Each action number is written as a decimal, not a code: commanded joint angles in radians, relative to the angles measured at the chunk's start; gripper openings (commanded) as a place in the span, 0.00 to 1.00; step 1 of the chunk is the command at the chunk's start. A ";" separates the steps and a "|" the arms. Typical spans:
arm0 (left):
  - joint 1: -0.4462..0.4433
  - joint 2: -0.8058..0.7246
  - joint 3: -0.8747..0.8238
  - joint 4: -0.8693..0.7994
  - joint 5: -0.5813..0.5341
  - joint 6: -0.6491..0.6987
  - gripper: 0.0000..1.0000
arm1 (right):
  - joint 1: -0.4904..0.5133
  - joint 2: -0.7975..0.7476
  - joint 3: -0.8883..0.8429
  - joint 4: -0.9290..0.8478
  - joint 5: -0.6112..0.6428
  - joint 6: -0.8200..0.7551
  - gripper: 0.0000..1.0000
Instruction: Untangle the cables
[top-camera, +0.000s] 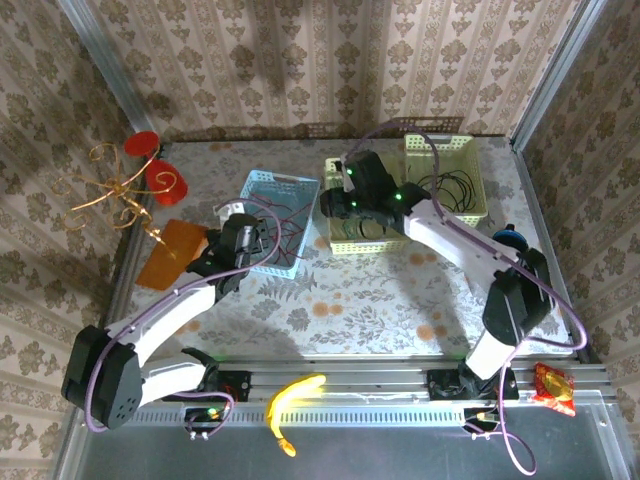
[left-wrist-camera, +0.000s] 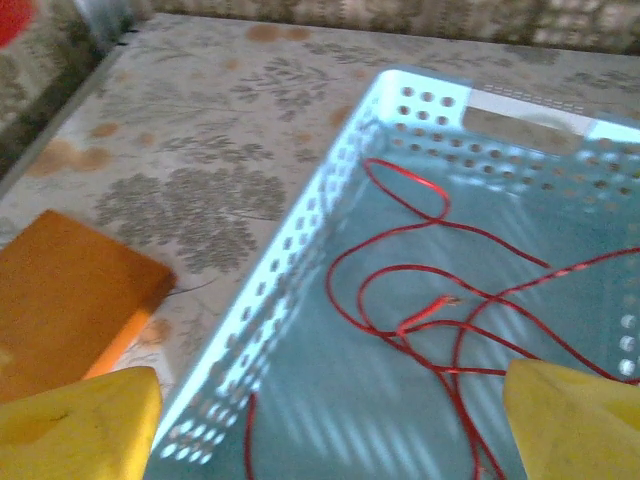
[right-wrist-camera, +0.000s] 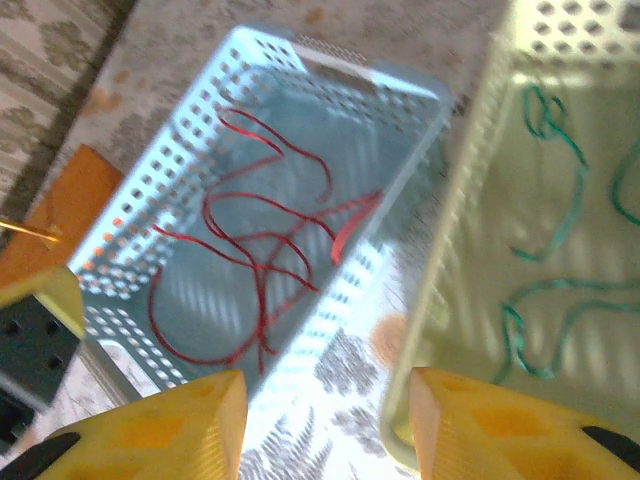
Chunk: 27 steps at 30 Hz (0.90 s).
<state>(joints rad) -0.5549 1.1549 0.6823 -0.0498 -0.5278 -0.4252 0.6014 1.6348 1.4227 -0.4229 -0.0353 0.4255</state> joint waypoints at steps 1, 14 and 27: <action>0.001 0.017 0.013 0.078 0.175 0.071 0.89 | -0.018 -0.105 -0.094 0.013 0.063 0.004 0.48; -0.127 0.210 0.099 0.116 0.356 0.113 0.92 | -0.173 -0.427 -0.452 -0.012 0.091 0.117 0.48; 0.026 0.532 0.216 0.480 0.913 -0.080 0.89 | -0.199 -0.502 -0.471 -0.098 0.115 0.062 0.48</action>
<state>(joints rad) -0.5579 1.6585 0.8589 0.2825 0.2157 -0.4049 0.4084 1.1614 0.9699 -0.4770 0.0502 0.5003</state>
